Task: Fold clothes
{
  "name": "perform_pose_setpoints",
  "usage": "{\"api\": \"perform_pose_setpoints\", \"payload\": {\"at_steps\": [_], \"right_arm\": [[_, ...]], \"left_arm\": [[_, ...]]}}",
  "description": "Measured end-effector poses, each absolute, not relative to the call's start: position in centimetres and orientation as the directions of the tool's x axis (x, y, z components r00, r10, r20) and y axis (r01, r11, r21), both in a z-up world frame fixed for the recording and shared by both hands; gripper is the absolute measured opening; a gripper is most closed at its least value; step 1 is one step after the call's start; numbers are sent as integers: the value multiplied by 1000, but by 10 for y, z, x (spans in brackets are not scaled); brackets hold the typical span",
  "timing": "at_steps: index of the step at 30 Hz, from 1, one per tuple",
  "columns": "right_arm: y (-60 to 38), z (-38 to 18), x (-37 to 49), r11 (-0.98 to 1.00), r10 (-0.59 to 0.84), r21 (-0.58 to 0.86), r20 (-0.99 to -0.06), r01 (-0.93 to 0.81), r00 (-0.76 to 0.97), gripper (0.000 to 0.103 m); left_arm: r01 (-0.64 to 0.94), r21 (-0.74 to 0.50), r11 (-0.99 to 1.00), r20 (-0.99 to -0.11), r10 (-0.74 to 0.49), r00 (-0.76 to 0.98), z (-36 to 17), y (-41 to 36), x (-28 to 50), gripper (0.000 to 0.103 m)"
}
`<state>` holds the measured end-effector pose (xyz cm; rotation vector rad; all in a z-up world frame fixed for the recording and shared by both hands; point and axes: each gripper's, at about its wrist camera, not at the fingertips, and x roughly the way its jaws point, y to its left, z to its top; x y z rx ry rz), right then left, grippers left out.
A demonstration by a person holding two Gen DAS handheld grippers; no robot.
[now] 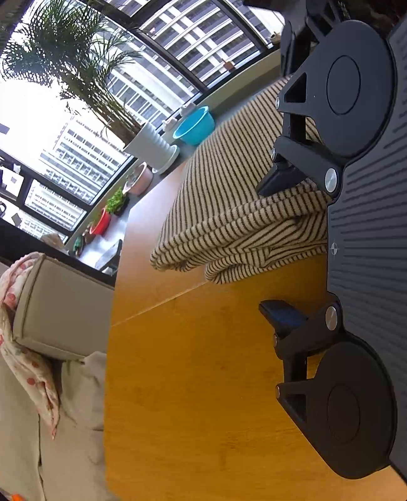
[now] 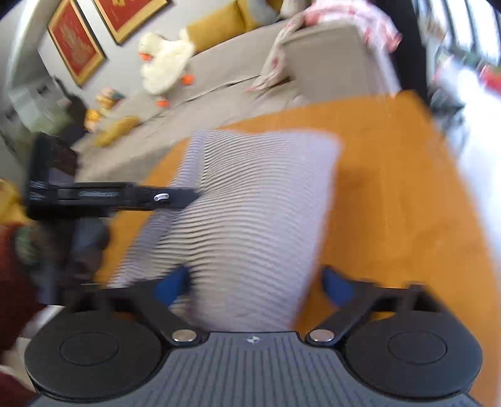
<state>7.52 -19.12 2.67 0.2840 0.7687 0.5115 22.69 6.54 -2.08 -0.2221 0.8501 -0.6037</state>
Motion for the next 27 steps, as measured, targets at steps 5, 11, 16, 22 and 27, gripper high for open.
{"api": "perform_pose_setpoints", "payload": {"at_steps": [5,11,16,22,27], "right_arm": [[-175,62,66,852,503,165,-525,-497,687,56],[-179,22,84,890,405,98,-619,-446,673,63],[-177,18,75,890,360,-2,-608,-455,707,67],[-173,23,74,897,342,-16,-606,-441,718,74],[-160,47,67,881,382,-32,-541,-472,749,82]], "left_arm": [[387,-428,816,-638,-577,511,-23,77,228,79],[415,-414,810,-607,-585,538,-6,84,219,69],[481,-440,758,-459,-651,605,50,91,212,60],[516,-464,720,-478,-694,538,39,49,237,58],[434,-479,763,-554,-646,525,-6,46,256,43]]}}
